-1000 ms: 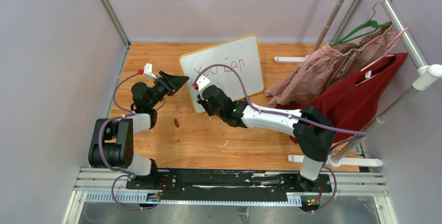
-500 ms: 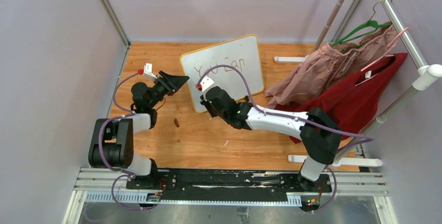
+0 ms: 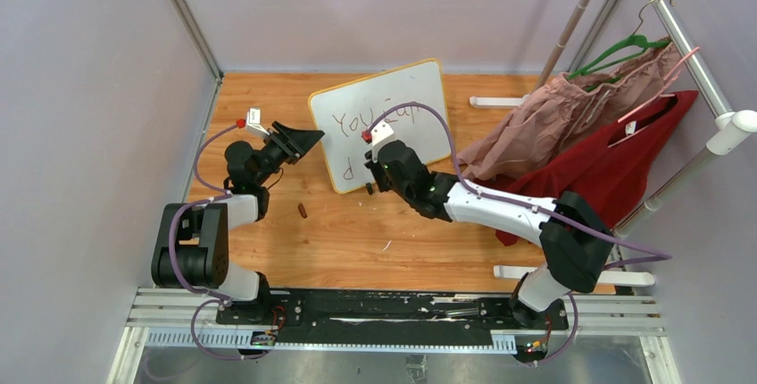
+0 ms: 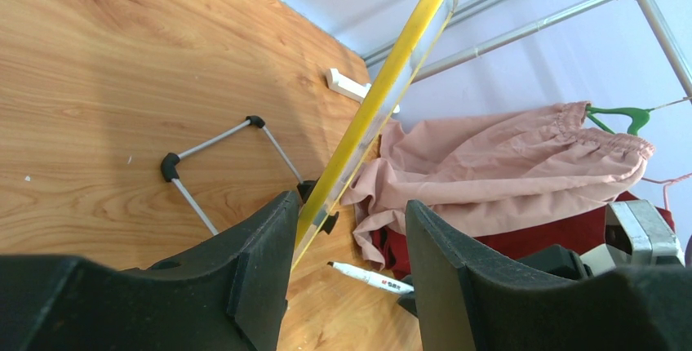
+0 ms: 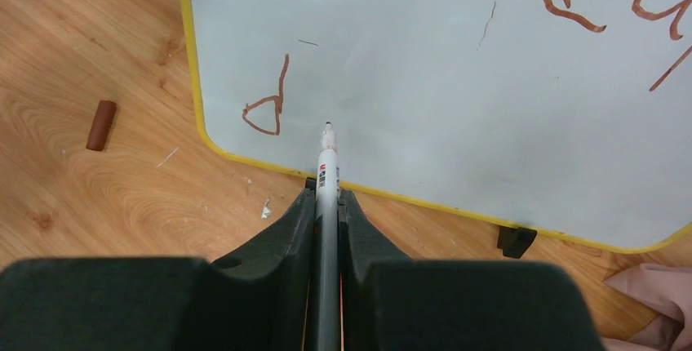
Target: Write a sentence on the whiteboard
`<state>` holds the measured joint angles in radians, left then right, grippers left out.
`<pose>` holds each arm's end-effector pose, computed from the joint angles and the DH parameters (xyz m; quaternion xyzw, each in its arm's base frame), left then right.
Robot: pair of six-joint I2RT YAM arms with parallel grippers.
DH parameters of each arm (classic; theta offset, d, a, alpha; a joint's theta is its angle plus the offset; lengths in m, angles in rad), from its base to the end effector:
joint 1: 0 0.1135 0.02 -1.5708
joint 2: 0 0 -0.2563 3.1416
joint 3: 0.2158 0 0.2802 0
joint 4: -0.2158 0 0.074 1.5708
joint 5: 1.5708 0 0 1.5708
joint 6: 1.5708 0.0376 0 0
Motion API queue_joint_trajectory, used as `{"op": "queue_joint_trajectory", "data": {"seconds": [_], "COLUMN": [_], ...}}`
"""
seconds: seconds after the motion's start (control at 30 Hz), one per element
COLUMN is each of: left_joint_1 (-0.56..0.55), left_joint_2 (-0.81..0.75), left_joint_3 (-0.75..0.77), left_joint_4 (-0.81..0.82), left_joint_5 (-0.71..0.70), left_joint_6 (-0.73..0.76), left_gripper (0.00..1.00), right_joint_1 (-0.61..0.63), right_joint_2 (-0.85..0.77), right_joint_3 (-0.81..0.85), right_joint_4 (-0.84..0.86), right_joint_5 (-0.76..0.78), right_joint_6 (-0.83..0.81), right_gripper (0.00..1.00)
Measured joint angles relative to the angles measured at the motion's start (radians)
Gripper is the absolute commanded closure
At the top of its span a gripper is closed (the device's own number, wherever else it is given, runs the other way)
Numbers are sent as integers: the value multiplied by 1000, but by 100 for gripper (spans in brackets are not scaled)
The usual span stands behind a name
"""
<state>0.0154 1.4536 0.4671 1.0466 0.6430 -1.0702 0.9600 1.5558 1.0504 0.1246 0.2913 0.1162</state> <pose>0.2953 -0.0180 0.1791 -0.1390 0.6758 -0.5348 0.4878 0.2307 0.3107 0.2489 -0.2613 0.7808 0.1810 0.5378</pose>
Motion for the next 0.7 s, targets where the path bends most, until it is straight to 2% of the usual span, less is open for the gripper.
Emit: {"op": "queue_joint_trajectory", "data": {"seconds": [0.7], "left_joint_1": [0], "left_joint_2": [0], "left_joint_3": [0], "left_joint_4": [0], "left_joint_5": [0], "left_joint_6": [0], "left_gripper": [44], "right_joint_1": [0], "right_joint_2": [93], "right_joint_3": [63], "right_joint_4": [23], "right_joint_5": [-39], "right_joint_6": [14], "right_gripper": [100]}}
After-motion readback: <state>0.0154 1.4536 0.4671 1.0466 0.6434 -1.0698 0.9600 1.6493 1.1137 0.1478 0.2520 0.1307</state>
